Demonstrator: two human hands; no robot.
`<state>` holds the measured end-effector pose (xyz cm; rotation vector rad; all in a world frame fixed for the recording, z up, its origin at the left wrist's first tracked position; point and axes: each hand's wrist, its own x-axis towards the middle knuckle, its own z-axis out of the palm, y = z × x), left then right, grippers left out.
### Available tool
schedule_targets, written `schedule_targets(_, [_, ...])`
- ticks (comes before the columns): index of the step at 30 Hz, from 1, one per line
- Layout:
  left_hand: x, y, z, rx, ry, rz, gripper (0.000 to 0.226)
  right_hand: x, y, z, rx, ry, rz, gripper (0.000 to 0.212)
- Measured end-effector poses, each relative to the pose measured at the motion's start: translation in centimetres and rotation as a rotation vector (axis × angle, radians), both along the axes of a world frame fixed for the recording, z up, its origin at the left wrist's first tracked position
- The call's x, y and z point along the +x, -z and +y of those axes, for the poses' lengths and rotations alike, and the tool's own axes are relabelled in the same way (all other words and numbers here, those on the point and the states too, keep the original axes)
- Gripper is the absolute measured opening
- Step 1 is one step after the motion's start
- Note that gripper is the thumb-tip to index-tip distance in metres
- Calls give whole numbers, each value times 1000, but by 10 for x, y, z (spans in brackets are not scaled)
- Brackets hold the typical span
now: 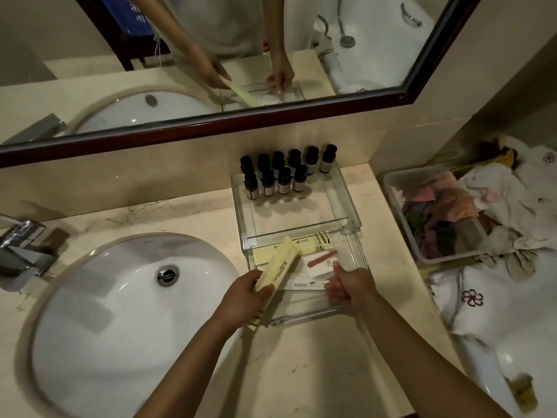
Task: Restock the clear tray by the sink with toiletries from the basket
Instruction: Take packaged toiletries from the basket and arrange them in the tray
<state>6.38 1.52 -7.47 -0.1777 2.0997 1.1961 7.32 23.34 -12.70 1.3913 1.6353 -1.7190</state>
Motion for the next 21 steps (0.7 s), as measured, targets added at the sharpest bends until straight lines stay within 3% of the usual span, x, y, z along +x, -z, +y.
schedule_targets(2, [0, 1, 4, -25, 34, 15, 12, 2, -4, 3, -69, -55, 31, 42])
schedule_targets(7, [-4, 0, 11, -11, 130, -9, 16, 5, -21, 5, -178, -122, 179, 8])
schedule_targets(12, [-14, -1, 22, 43, 198, -73, 24, 9, -16, 11, -272, -193, 131, 11])
schedule_targets(14, [-17, -1, 28, 63, 61, -83, 24, 6, -14, 15, -265, -106, 133, 8])
schedule_targets(19, [-15, 21, 39, 126, -689, -52, 31, -14, -12, 23, -189, 103, 166, 10])
schedule_targets(21, [-12, 30, 46, 82, -805, -36, 36, -23, -8, 20, -150, 138, 185, 14])
